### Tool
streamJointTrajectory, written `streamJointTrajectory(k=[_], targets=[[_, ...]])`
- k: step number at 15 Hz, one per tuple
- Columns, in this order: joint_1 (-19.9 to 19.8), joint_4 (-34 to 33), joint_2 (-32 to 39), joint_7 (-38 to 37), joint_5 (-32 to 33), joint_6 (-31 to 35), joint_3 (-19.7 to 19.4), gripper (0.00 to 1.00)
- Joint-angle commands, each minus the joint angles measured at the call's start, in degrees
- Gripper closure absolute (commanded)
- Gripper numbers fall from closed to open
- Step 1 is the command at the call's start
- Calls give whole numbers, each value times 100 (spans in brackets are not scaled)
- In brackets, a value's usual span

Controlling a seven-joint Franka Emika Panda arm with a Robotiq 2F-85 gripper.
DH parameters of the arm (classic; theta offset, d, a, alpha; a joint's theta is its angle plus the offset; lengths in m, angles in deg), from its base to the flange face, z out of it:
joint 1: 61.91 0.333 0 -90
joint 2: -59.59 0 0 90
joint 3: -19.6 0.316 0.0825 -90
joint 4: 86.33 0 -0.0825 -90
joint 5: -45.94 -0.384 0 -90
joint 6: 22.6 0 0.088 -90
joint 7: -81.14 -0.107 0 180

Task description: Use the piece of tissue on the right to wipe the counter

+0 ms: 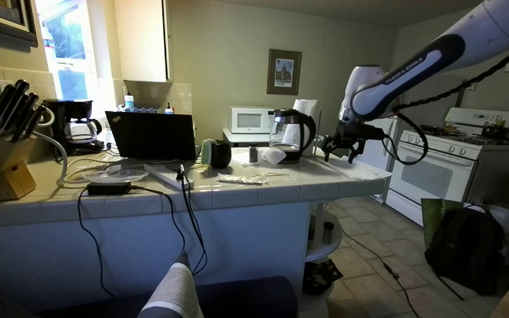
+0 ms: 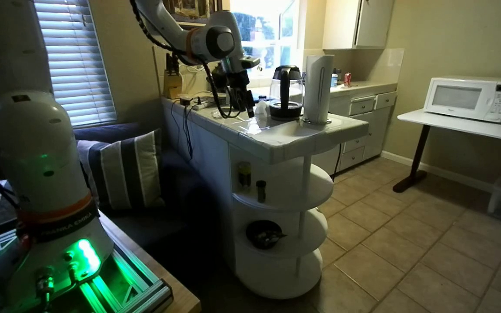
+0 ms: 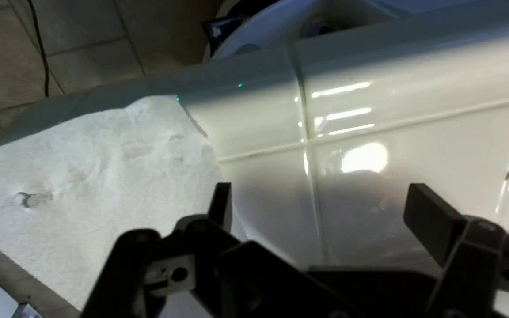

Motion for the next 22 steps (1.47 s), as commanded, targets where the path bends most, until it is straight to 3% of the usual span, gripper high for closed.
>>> streamJointTrajectory(k=[1, 4, 5, 12, 16, 22], targets=[[150, -692, 931, 92, 53, 277, -302, 0], [280, -1361, 1507, 66, 137, 122, -589, 0], [310, -839, 1072, 189, -84, 244, -577, 0], [388, -952, 1150, 208, -93, 243, -664, 0], [464, -979, 1206, 59, 573, 587, -1030, 0], [436, -977, 1376, 80, 943, 1021, -1439, 0]])
